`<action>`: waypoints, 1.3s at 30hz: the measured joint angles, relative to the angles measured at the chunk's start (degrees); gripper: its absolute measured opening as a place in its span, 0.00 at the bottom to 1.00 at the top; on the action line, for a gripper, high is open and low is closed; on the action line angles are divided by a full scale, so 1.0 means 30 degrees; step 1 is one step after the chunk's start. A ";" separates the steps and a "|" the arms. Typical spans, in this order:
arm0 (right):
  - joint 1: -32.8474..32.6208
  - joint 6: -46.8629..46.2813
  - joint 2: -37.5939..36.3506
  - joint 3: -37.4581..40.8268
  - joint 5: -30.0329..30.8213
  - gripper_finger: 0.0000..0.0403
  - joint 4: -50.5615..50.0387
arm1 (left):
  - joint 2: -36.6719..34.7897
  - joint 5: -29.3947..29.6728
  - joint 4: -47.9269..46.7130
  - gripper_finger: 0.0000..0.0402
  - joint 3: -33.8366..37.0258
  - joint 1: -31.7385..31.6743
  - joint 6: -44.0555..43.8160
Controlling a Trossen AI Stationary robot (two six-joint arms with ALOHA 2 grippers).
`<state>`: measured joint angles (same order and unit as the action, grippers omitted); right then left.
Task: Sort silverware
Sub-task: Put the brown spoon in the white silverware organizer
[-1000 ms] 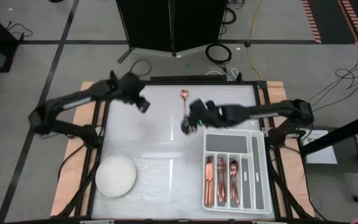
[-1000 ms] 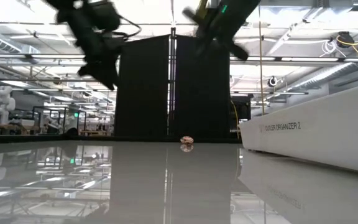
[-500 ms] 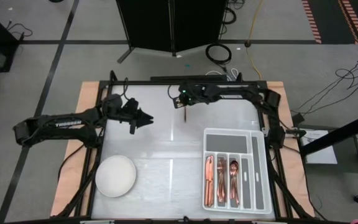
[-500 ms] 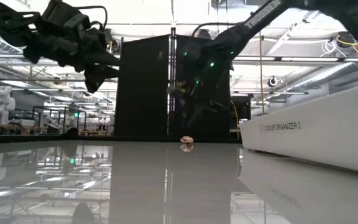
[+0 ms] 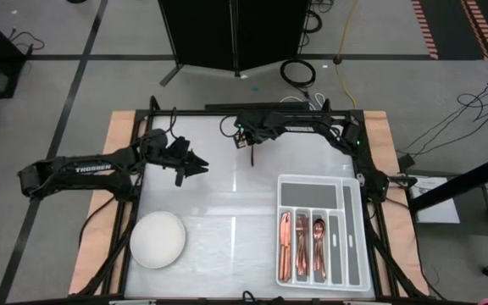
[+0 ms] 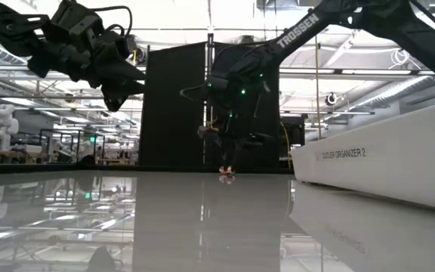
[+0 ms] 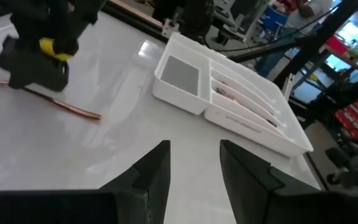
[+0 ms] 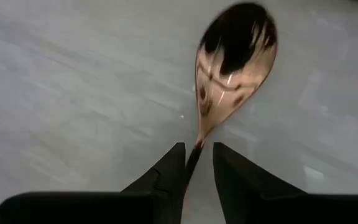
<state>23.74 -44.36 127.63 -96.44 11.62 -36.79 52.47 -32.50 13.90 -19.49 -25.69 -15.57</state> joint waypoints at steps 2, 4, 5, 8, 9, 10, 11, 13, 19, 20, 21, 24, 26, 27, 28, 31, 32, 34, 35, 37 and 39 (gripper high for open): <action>-0.0066 -0.0183 0.0256 0.0000 -0.0167 0.18 -0.0139 | 0.0000 -0.0110 0.0034 0.34 0.0000 -0.0015 0.0016; -0.0103 -0.0384 0.0472 -0.0016 -0.0337 0.18 -0.0077 | 0.0000 -0.0157 0.0034 0.34 0.0000 -0.0015 0.0245; -0.0071 -0.0428 0.0555 -0.0037 -0.0572 0.18 -0.0015 | 0.0000 -0.0226 0.0034 0.34 0.0000 -0.0015 0.0359; -0.0177 -0.0352 0.0681 -0.0058 -0.0641 0.18 0.0087 | 0.0000 -0.0522 0.0041 0.34 0.0000 -0.0026 0.0503; -0.0205 -0.0294 0.0671 -0.0051 -0.0527 0.18 0.0072 | 0.0000 -0.0552 0.0041 0.34 0.0000 -0.0041 0.0506; -0.0222 -0.0262 0.0671 -0.0051 -0.0494 0.17 0.0046 | 0.0000 -0.0558 0.0041 0.34 0.0000 -0.0051 0.0508; -0.0242 -0.0208 0.0671 -0.0051 -0.0556 0.16 -0.0020 | 0.0000 -0.0558 0.0041 0.34 0.0000 -0.0051 0.0513; -0.0224 -0.0180 0.0642 -0.0051 -0.0634 0.13 -0.0229 | 0.0000 -0.0602 0.0042 0.34 0.0000 -0.0051 0.0763; -0.0280 -0.0013 0.0616 -0.0049 -0.0336 0.02 -0.0360 | 0.0000 -0.0609 0.0056 0.34 0.0000 -0.0051 0.0920; -0.0274 -0.0020 0.0513 -0.0028 -0.0399 0.02 -0.0391 | 0.0000 -0.0565 0.0054 0.34 0.0000 -0.0046 0.0784; -0.0268 -0.0005 0.0443 -0.0014 -0.0440 0.02 -0.0446 | 0.0000 -0.0286 0.0056 0.34 0.0000 -0.0007 0.0479; -0.0293 0.0097 -0.0086 0.0095 -0.0741 0.01 -0.0795 | 0.0007 0.1292 0.0041 0.34 0.0000 0.0338 -0.0077; -0.0355 0.0230 -0.0797 0.0117 -0.0790 0.01 -0.0645 | 0.0007 0.2421 0.0047 0.34 0.0000 0.0576 -0.0150; -0.0379 0.0320 -0.1272 0.0099 -0.0810 0.01 -0.0387 | 0.0007 0.2896 0.0041 0.34 0.0000 0.0689 -0.0154; -0.0390 0.0540 -0.1803 0.0071 -0.0811 0.01 -0.0324 | 0.0011 0.3248 0.0043 0.34 0.0000 0.0795 -0.0137; -0.0419 0.0966 -0.3404 0.0044 -0.0695 0.01 -0.0761 | 0.0138 0.3744 0.0042 0.34 -0.0004 0.1027 0.0168; -0.0460 0.1032 -0.3981 0.0044 -0.0632 0.01 -0.1059 | 0.0202 0.3889 0.0062 0.34 -0.0007 0.1116 0.0319; -0.0824 0.1125 -0.5151 0.0051 -0.0512 0.01 -0.2077 | 0.0449 0.4159 0.0316 0.34 -0.0007 0.1217 0.0370; -0.1137 0.1120 -0.5891 0.0051 -0.0513 0.01 -0.2712 | 0.0639 0.4344 0.0551 0.34 -0.0007 0.1262 0.0345; -0.1882 0.0862 -0.7206 0.0027 -0.0416 0.01 -0.4327 | 0.1115 0.4476 0.1597 0.34 -0.0007 0.1385 0.0340; -0.3004 0.0017 -0.8297 0.0022 0.0408 0.01 -0.6040 | 0.1785 0.4473 0.3025 0.34 -0.0015 0.1493 0.0427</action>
<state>14.73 -44.31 102.74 -96.38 12.85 -54.92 57.82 -19.08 22.97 -19.53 -21.21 -14.29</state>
